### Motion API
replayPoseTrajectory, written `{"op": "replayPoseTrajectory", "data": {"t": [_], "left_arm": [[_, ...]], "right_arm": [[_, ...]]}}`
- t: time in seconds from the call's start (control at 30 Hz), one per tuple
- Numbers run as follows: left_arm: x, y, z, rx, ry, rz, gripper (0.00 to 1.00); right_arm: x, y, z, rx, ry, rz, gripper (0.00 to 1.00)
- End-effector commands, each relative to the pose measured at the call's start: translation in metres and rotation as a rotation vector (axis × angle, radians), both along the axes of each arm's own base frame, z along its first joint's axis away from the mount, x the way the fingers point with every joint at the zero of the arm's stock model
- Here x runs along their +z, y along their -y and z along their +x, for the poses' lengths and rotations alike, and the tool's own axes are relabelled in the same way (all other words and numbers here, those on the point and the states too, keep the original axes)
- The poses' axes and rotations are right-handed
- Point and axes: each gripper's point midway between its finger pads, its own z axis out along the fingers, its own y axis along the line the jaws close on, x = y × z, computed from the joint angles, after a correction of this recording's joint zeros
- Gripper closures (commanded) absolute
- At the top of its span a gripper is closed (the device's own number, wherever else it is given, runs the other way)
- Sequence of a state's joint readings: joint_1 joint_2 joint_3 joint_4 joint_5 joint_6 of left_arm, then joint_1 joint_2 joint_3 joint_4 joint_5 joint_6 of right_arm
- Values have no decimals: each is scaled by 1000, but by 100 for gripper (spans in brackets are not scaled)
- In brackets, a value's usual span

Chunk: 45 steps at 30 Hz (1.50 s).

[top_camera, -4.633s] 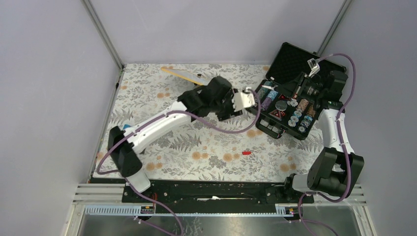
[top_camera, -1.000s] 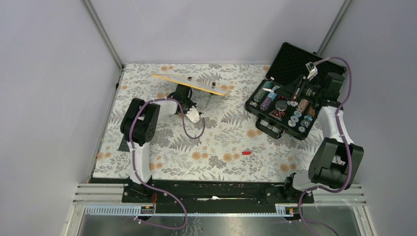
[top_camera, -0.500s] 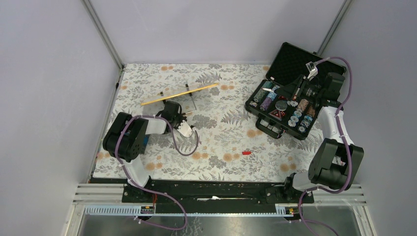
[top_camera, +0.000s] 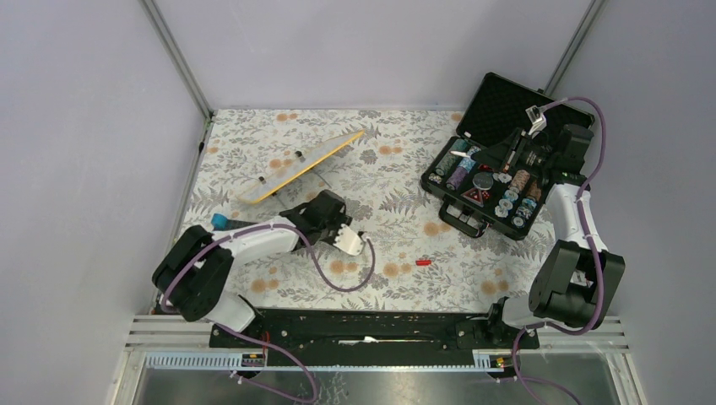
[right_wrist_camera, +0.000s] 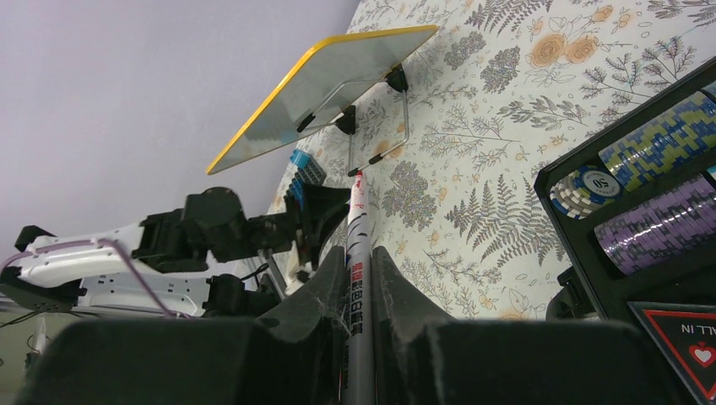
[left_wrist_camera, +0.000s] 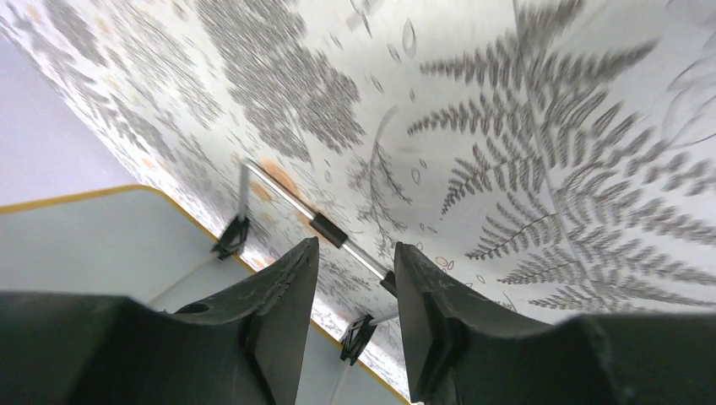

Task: Write a sentence on the whiteboard
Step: Move the whiteboard to the center of the board.

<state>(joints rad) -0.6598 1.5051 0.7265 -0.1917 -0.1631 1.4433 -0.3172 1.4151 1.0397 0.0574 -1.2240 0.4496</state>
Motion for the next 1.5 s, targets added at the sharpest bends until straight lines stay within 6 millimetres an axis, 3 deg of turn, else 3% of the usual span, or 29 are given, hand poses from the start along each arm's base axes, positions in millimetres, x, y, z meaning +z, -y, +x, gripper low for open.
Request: {"op": "replayPoseTrajectory", "data": {"t": [0.0,0.1,0.17,0.27,0.37,0.47,0.57,0.7,0.83,1.03,1.33,1.47], "left_arm": [[38,36,-36,100,-135,-167,55],[71,72,-66,94,-268,-297,54],[108,99,-81,100,-364,-424,54],[190,121,-57,211,-360,-649,55],[262,86,11,429,-350,-873,56],[284,22,69,633,-293,-969,57],[269,-52,114,823,-225,-995,57],[224,-146,158,1039,-176,-994,55],[168,-201,183,1138,-198,-941,54],[102,-225,203,1190,-221,-852,54],[38,-209,213,1141,-348,-827,54],[15,-203,199,1122,-414,-788,54]], "right_arm": [[16,-4,-9,30,67,-12,100],[17,-4,-10,32,69,-11,100],[17,-4,-11,33,70,-12,100],[17,-5,-11,34,71,-11,100],[17,-5,-12,35,71,-10,100],[18,-6,-13,34,75,-14,100],[17,-7,-13,35,73,-14,100],[16,-8,-13,38,69,-13,100],[13,-10,-12,38,63,-14,100],[10,-11,-11,37,49,-19,100],[6,-12,-12,34,41,-24,100],[5,-12,-13,34,38,-29,100]]}}
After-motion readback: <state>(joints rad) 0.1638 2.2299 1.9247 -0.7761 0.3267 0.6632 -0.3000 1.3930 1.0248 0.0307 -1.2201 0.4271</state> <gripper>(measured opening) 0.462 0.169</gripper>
